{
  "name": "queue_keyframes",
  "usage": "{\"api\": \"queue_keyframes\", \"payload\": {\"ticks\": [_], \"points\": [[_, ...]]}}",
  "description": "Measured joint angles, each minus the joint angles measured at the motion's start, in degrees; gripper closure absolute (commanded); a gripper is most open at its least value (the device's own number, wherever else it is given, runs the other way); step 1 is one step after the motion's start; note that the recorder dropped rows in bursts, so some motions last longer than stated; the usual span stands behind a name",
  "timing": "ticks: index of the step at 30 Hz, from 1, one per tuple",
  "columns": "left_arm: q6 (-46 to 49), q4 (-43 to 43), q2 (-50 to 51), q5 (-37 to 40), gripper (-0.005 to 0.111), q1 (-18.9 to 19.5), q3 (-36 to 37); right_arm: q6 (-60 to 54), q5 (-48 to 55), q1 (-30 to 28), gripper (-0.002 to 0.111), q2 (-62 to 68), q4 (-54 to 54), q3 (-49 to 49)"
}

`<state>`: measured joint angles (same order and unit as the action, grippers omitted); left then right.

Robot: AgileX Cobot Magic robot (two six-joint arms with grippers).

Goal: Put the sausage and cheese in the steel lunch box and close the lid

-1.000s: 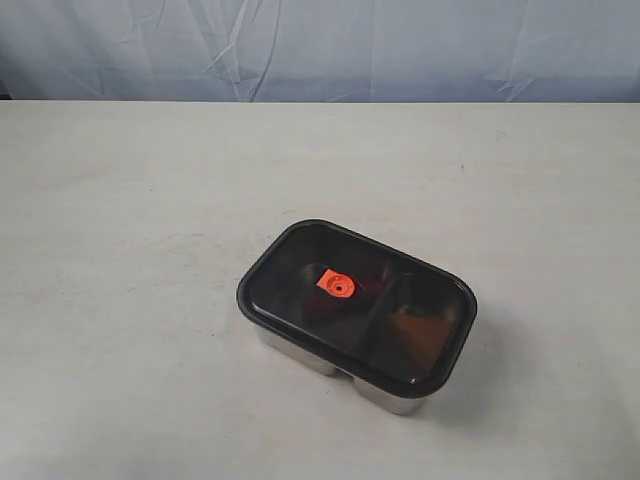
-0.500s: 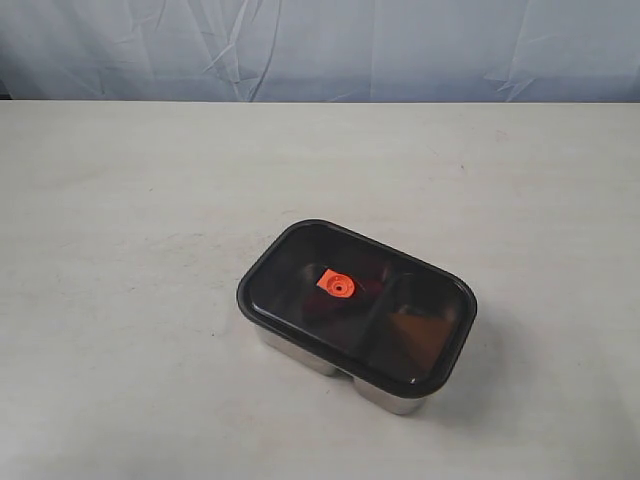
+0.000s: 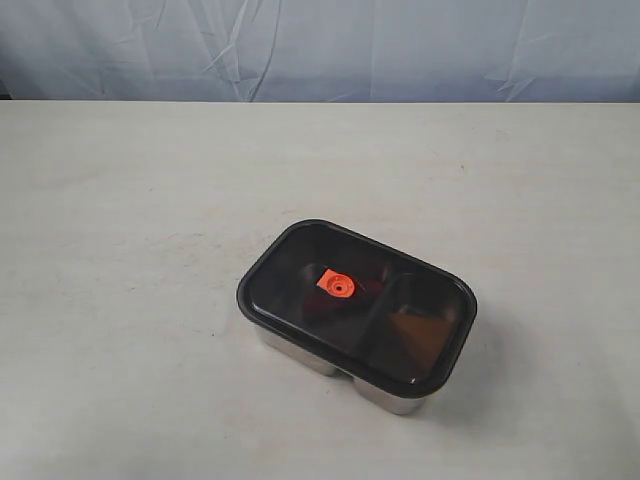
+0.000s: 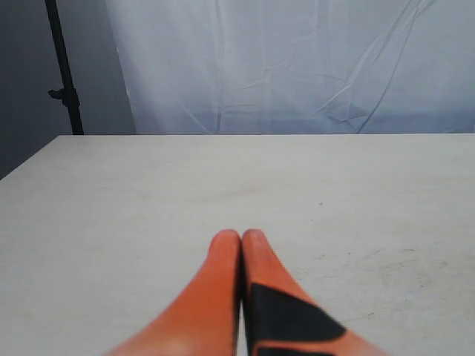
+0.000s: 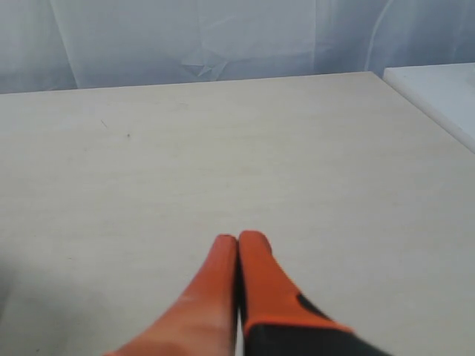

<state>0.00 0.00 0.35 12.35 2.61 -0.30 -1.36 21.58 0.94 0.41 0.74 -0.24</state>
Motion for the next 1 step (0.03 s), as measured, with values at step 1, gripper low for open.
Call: {"api": "queue_keyframes", "payload": {"ticks": [1], "points": [[0.0,0.0,0.0,0.0,0.107,0.0,0.0,0.0,0.0,0.0,0.108,0.0,0.0,0.0]]}}
